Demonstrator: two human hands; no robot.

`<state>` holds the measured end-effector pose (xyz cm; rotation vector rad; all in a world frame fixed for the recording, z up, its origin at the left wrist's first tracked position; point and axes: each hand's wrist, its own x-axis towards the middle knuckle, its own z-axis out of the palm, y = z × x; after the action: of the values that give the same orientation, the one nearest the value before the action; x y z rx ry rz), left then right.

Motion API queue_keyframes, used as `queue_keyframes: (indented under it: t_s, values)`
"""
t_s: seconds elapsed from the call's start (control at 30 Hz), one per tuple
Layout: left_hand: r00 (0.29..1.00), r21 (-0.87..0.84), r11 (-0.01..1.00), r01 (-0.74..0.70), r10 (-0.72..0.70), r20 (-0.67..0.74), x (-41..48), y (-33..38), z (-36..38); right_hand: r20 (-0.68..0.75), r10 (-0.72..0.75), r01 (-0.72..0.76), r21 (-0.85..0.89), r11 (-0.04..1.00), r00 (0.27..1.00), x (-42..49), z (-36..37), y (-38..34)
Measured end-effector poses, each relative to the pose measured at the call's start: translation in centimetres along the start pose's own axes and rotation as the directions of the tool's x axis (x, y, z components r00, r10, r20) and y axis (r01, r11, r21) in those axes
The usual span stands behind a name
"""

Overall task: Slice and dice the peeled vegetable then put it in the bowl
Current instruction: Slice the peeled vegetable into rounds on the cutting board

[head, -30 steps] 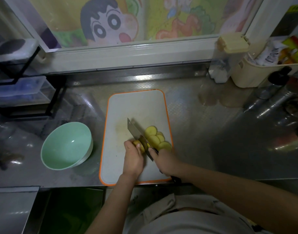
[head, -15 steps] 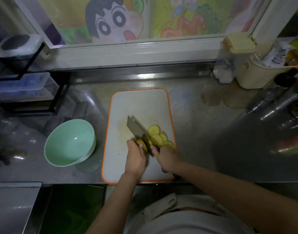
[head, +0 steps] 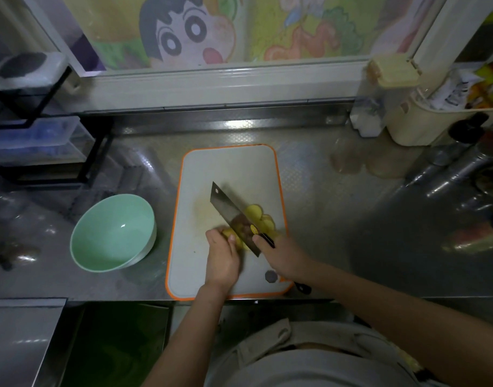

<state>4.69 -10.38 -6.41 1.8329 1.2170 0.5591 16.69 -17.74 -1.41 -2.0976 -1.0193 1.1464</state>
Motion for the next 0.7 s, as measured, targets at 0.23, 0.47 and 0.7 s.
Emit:
queue_keyframes:
  t_s: [0.23,0.47,0.7]
  values:
    - [1.000,-0.015,1.000,0.005,-0.005,-0.013,-0.3,0.3,0.0,-0.003,-0.025,0.025,0.049,0.998,1.000,-1.8,-0.4,-0.3]
    - [1.000,-0.010,1.000,0.016,-0.016,-0.005,-0.4,0.4,0.1,0.050,-0.002,0.002,0.007,1.000,0.999,-3.5,-0.9,-0.9]
    - [0.999,-0.011,1.000,0.002,-0.002,-0.034,-0.6,0.6,0.4,0.011,-0.006,0.008,-0.182,0.983,1.000,-4.3,-0.9,-1.6]
